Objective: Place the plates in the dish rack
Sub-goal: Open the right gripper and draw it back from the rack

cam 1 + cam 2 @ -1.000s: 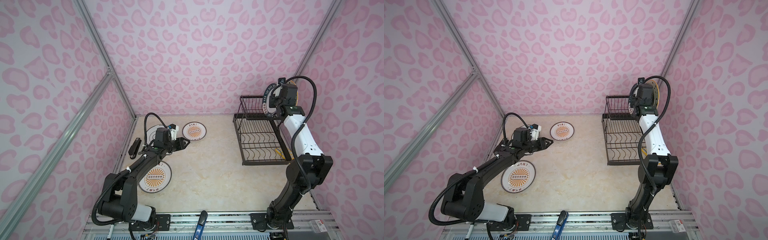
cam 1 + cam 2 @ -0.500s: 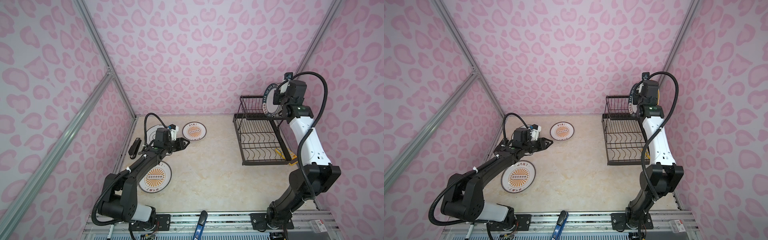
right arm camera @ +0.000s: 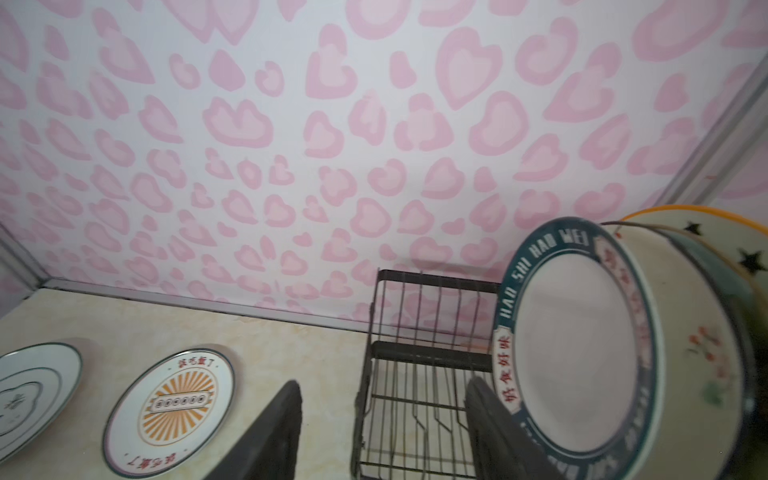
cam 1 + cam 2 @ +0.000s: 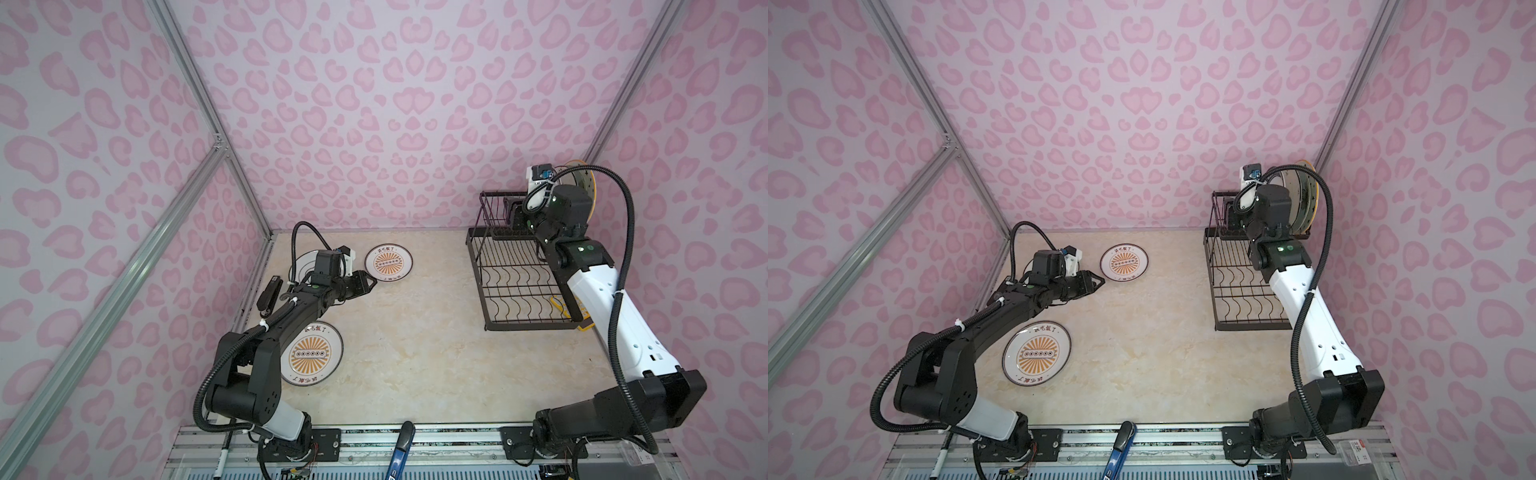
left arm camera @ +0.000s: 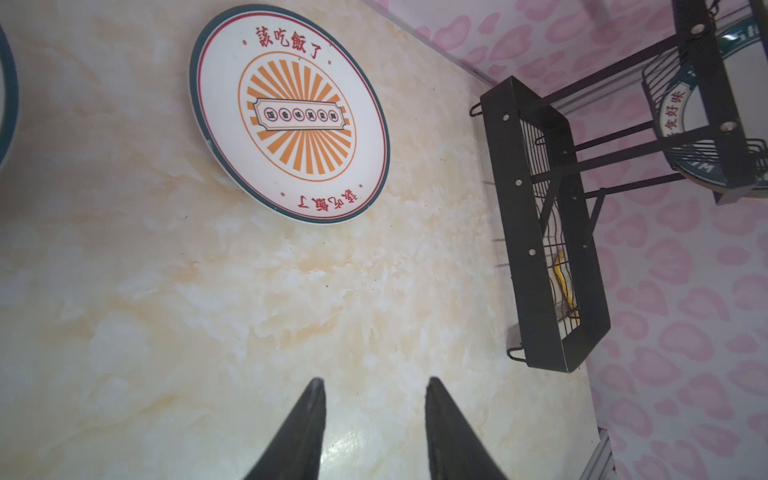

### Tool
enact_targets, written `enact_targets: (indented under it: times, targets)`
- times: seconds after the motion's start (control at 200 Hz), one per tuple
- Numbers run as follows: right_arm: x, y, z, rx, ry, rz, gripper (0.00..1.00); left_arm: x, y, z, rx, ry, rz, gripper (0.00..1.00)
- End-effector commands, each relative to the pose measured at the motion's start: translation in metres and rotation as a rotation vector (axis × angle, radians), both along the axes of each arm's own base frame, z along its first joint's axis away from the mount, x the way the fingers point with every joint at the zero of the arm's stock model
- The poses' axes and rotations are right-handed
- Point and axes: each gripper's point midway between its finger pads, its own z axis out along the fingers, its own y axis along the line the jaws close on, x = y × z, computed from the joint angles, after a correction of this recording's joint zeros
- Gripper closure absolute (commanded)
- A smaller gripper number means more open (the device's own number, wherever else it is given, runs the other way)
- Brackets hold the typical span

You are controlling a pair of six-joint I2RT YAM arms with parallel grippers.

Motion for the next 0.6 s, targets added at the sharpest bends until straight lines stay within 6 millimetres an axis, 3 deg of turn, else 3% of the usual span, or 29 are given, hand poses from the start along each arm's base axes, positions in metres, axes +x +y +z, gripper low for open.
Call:
enact_targets:
  times: [0.0, 0.16, 0.305, 0.48, 0.595]
  targets:
    - [-0.008, 0.04, -0.011, 0.141, -0.007, 0.144, 0.38, 0.01, 0.007, -0.015, 0.012, 0.061, 0.033, 0.57]
    - [-0.029, 0.095, -0.045, 0.352, 0.054, 0.36, 0.38, 0.034, 0.019, -0.036, 0.017, 0.118, 0.084, 0.57]
    - [-0.049, 0.138, -0.091, 0.399, 0.166, 0.475, 0.39, 0.058, 0.035, -0.054, 0.028, 0.159, 0.164, 0.56]
    - [-0.066, 0.171, -0.139, 0.442, 0.28, 0.531, 0.39, 0.079, 0.04, -0.069, 0.008, 0.184, 0.216, 0.56]
    - [-0.07, 0.181, -0.162, 0.449, 0.336, 0.54, 0.39, 0.092, 0.039, -0.077, -0.013, 0.186, 0.24, 0.57]
